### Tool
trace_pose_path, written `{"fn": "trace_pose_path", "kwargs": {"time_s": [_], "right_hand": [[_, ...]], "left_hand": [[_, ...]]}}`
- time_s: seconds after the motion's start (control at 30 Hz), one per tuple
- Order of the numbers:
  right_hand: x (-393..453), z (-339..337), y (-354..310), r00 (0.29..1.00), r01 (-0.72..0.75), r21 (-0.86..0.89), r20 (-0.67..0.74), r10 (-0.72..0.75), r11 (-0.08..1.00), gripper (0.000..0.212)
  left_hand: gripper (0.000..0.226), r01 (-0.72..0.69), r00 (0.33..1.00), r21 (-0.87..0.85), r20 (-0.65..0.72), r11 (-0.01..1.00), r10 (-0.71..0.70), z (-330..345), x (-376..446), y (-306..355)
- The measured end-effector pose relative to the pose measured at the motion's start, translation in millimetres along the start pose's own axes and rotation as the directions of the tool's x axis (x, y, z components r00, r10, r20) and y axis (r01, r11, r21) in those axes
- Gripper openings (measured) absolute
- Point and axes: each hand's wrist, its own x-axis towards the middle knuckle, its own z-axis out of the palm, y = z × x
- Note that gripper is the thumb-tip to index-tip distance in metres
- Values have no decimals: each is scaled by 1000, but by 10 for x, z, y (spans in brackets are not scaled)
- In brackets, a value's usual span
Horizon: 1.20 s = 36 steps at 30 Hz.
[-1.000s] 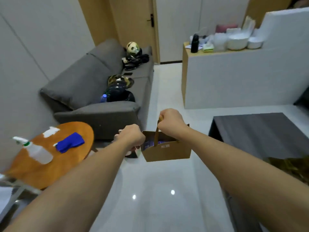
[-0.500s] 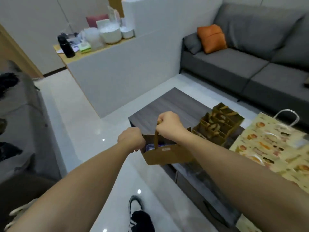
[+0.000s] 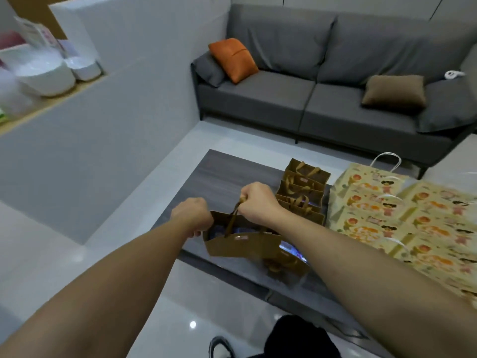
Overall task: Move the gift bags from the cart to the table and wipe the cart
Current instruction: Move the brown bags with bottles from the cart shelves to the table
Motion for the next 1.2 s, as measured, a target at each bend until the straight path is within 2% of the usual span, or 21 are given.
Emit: {"fn": "trace_pose_path", "kwargs": {"time_s": [0.17,0.33,0.53,0.67,0.8,1.0,1.2], "right_hand": [[486,109,-181,994,-33,3,-100,33,999,24],[1167,125,-138,993,-74,-4,-92,73,997,25],[2111,128,256,984,-177,-8,-15,177,984,16],[2671,111,548,977,-205,-71,36,208,976,22],[3218,46,848,973,-231,-83,8,232,969,19],[3967,-82,1220,976,-219,-155,-18,219,963,27],[4317,-59,1600,951,-308,-142,-22,308,941,3]], "left_hand": [[9,-22,997,13,-68,1000,23,-202,506,-61],[10,-37,997,-56,-69,998,34,-332,1170,64],[14,-62,997,-132,26,989,66,-388,2012,387],[23,-101,988,-133,105,986,115,-426,2478,643],[25,-151,981,-127,104,980,164,-407,2895,906],[30,-179,974,-201,101,963,202,-312,3407,1203],[44,-167,962,-160,190,973,197,-150,3556,1239]]}}
